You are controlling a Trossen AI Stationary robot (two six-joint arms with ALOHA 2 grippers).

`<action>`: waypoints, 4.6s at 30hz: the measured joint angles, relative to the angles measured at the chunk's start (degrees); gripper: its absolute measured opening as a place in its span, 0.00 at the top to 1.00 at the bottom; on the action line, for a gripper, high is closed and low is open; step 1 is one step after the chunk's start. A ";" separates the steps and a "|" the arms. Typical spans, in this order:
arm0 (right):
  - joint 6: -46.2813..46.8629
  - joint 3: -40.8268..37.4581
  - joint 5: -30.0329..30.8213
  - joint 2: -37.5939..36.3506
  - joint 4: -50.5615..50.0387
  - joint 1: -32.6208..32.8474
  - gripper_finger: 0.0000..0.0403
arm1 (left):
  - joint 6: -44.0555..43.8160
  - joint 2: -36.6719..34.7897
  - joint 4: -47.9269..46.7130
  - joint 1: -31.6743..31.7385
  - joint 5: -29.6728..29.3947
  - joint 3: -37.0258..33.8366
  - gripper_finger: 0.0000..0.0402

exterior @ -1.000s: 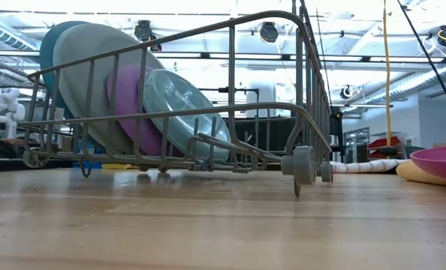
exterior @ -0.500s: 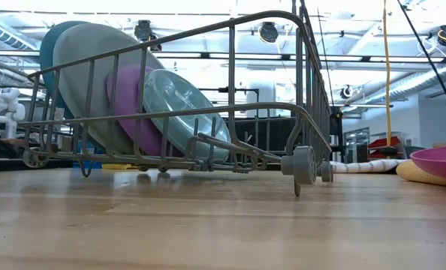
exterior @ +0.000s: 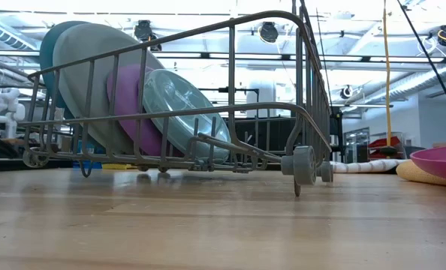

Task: Sort dishes
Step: Put the small pink plate into the dish rack

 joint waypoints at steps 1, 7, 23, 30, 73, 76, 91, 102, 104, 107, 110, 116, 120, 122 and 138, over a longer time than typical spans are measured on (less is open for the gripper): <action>0.34 -0.64 -0.71 0.00 1.18 0.00 0.50 | 0.01 0.01 -0.02 0.00 0.00 0.00 0.80; 1.62 -3.61 -1.07 0.02 4.09 -0.02 0.43 | 0.02 0.02 -0.02 0.11 0.00 0.00 0.80; -1.69 -13.77 -2.14 -0.53 12.14 -0.29 0.50 | 0.05 0.04 -0.04 0.50 -0.94 0.02 0.80; -4.50 -13.25 -1.12 -0.95 12.84 -0.34 0.66 | 0.04 0.04 -0.04 0.56 -1.09 0.02 0.80; -7.96 -13.92 -7.35 -3.98 7.97 5.81 0.44 | 0.46 0.42 1.27 1.57 -1.07 -1.01 0.80; -7.75 -16.25 -7.82 -3.98 7.29 6.69 0.44 | 0.39 0.42 1.27 1.57 -1.07 -1.01 0.80; -3.96 -19.48 -4.13 -4.07 8.12 6.05 0.95 | 0.35 0.42 1.27 1.85 -1.05 -1.03 0.80; -2.57 -10.41 -2.65 -4.04 7.51 6.03 0.99 | 0.00 0.42 1.27 1.90 -0.89 -1.03 0.80; -2.31 -7.55 -1.54 -4.04 6.53 6.03 0.99 | 0.02 0.39 1.31 1.90 0.74 -1.03 0.80; -2.32 -2.73 0.61 -4.04 5.26 6.03 0.99 | 0.31 0.39 1.43 1.97 3.09 -1.03 0.80; -3.45 2.83 4.40 -4.04 3.94 6.05 0.99 | 3.05 0.50 3.44 2.20 5.04 -1.03 0.80; -10.28 15.21 12.70 -4.04 2.64 6.03 0.99 | 12.40 1.03 13.56 2.83 7.02 -1.03 0.80; -16.29 23.77 14.74 -4.07 2.03 6.05 0.99 | 16.95 1.09 22.86 3.11 12.46 -1.07 0.80; -19.46 27.67 14.96 -4.07 1.43 6.24 0.99 | 17.58 1.09 27.42 3.07 17.34 -0.75 0.80; -56.11 47.13 20.28 -4.18 2.10 6.67 0.99 | 38.98 0.90 47.89 4.21 38.93 1.03 0.66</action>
